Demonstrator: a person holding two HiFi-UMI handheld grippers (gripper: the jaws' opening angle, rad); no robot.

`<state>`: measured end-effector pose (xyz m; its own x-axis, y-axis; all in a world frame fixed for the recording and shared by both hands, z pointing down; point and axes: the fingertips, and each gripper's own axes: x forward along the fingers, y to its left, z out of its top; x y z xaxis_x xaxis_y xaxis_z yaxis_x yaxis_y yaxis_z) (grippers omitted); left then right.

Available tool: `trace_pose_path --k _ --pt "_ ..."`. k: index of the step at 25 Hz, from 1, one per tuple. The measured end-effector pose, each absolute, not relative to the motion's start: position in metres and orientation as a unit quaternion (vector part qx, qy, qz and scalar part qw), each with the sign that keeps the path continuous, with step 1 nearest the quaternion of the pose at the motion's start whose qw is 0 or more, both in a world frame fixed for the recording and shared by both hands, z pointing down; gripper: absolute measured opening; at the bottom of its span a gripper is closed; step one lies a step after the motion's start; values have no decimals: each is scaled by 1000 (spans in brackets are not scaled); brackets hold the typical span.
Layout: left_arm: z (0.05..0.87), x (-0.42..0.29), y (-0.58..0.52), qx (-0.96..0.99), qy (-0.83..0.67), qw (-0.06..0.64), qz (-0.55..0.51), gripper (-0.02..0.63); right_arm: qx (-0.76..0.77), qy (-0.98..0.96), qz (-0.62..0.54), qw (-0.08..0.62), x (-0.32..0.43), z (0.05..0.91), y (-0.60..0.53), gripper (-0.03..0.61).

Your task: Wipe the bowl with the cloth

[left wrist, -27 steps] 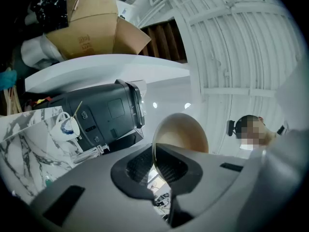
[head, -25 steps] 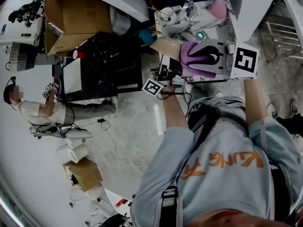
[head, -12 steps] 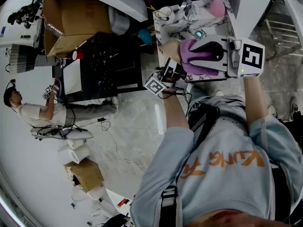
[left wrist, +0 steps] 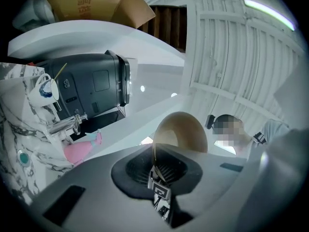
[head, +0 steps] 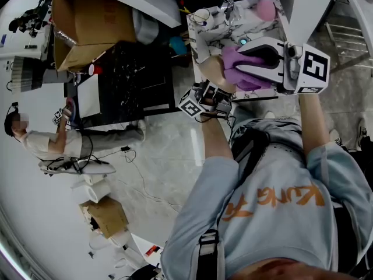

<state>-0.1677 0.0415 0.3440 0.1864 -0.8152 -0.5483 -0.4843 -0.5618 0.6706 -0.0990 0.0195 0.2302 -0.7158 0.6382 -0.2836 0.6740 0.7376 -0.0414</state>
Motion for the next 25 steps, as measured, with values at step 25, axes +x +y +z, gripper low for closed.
trace_pose_path --k 25 --pt "319 -182 36 737 -501 113 -439 31 206 978 -13 2 -133 282 -12 75"
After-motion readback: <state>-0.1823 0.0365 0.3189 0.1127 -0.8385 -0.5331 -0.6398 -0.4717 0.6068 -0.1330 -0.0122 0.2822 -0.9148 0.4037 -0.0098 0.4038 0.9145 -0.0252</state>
